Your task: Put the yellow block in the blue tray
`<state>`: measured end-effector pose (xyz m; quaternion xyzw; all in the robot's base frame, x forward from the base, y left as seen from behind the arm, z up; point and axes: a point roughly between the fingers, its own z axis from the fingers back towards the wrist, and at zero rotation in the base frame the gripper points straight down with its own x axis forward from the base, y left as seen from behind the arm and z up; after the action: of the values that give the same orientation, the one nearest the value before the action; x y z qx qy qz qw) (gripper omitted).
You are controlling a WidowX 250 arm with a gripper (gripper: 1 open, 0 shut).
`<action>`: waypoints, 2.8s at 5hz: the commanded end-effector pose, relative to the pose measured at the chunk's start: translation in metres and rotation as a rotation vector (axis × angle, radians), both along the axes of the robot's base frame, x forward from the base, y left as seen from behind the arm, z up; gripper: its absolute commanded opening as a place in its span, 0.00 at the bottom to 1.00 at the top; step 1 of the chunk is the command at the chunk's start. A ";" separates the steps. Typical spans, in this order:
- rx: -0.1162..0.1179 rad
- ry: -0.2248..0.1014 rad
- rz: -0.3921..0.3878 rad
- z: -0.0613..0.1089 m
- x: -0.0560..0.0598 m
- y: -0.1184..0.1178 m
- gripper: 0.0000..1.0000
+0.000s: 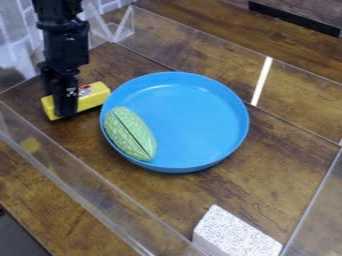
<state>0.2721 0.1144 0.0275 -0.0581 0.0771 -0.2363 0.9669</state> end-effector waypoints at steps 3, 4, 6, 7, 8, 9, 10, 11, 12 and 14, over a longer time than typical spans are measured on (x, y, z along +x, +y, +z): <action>0.019 -0.067 -0.028 0.028 0.017 -0.004 0.00; 0.017 -0.067 -0.031 0.030 0.017 -0.003 0.00; 0.013 -0.067 -0.041 0.036 0.020 -0.002 0.00; 0.014 -0.066 -0.052 0.042 0.022 -0.003 0.00; 0.016 -0.061 -0.071 0.048 0.024 -0.007 0.00; 0.017 -0.058 -0.093 0.052 0.027 -0.008 0.00; 0.018 -0.051 -0.112 0.056 0.029 -0.008 0.00; 0.025 -0.048 -0.130 0.064 0.030 -0.012 0.00; 0.021 -0.049 -0.152 0.070 0.035 -0.037 0.00; 0.011 -0.062 -0.187 0.084 0.042 -0.085 0.00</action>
<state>0.3043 0.0323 0.0754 -0.0622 0.1093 -0.3215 0.9385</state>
